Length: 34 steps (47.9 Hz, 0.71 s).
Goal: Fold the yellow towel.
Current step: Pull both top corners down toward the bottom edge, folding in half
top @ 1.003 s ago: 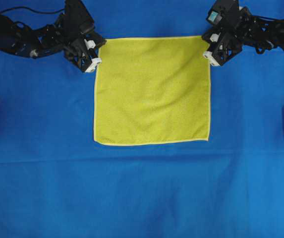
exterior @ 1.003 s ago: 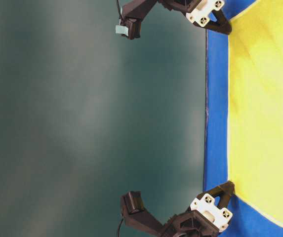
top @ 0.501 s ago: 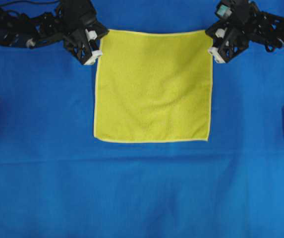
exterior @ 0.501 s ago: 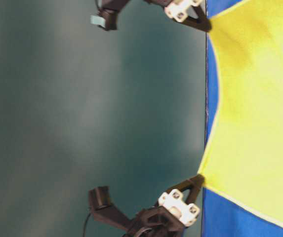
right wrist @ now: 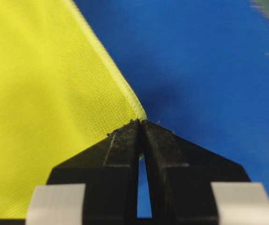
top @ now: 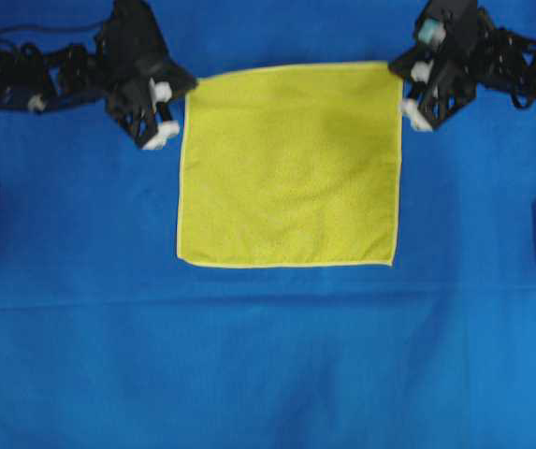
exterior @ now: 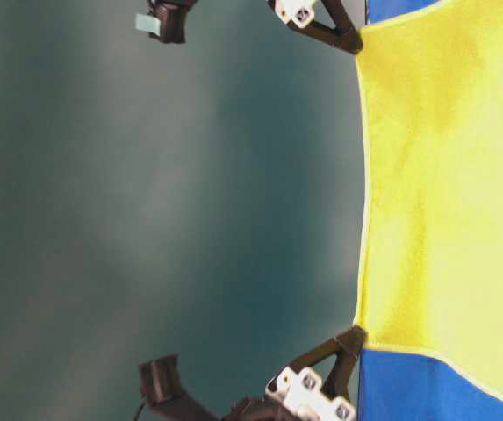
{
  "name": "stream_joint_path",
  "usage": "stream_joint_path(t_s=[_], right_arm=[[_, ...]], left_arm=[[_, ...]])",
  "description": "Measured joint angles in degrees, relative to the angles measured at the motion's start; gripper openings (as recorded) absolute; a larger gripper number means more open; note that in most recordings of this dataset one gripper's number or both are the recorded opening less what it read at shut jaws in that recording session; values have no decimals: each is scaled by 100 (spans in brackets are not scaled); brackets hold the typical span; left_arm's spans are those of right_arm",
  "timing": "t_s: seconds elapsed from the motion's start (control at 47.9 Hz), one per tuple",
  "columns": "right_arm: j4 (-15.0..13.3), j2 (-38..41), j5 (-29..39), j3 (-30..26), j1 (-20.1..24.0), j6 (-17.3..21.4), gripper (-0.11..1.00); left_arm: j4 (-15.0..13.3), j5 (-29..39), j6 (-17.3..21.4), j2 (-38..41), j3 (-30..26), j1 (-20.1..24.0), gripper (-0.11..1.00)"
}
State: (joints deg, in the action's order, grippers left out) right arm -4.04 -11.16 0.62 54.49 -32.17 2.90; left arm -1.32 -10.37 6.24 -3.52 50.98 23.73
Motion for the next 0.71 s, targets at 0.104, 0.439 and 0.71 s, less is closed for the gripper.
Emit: stream_joint_path(t_s=[0.104,0.439,0.71], right_arm=[[79,-316,202,105,343,97,3],[185,-800,633,510,1872,1063,3],[193,-729,642,589,2839,1731,3]], left_arm=[[9,70,-26,-264,176,-387,1],[0,396,-343,-457,396,-1617,1],[0,439,-396,-281,387,-2540,1]])
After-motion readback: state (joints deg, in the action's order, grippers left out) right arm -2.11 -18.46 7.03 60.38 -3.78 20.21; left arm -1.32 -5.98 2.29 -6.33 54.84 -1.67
